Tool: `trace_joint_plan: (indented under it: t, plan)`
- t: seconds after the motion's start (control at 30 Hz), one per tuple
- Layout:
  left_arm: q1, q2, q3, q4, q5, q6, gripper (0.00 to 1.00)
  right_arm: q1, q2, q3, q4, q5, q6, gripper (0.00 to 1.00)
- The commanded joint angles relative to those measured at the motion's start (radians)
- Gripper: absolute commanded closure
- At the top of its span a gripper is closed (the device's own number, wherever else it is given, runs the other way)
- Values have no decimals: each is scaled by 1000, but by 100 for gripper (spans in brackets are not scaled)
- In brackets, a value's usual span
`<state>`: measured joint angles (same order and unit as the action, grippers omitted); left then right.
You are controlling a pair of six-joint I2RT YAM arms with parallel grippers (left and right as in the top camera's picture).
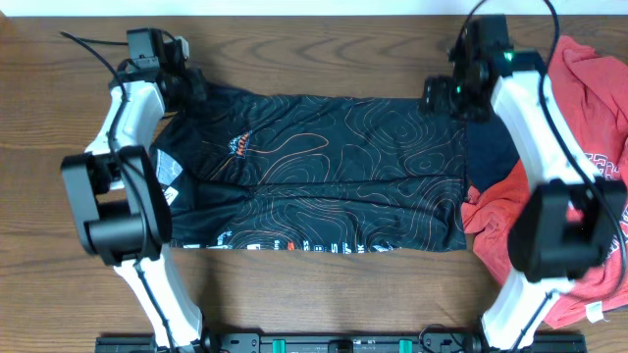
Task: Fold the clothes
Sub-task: 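Move both grippers to the shirt's top corners and grasp, then pull the top edge down toward the bottom edge with both grippers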
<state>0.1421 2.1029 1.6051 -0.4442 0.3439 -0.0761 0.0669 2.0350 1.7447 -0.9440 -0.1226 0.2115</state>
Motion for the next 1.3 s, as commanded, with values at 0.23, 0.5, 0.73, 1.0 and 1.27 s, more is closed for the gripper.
trace_joint_plan:
  t: [0.23,0.5,0.73,1.0,1.27]
  plan:
    - [5,-57,13,-134,37,-16,94,-82,261,152,72,164,-14,14]
    - [5,-57,13,-184,37,-15,94,-87,278,151,148,144,21,21]
    - [5,-57,13,-200,37,-15,94,-77,322,151,163,140,21,25]
    - [5,-57,13,-202,37,-15,94,-66,334,151,196,133,28,54]
    - [5,-57,12,-203,37,-15,94,-66,334,151,193,134,28,90]
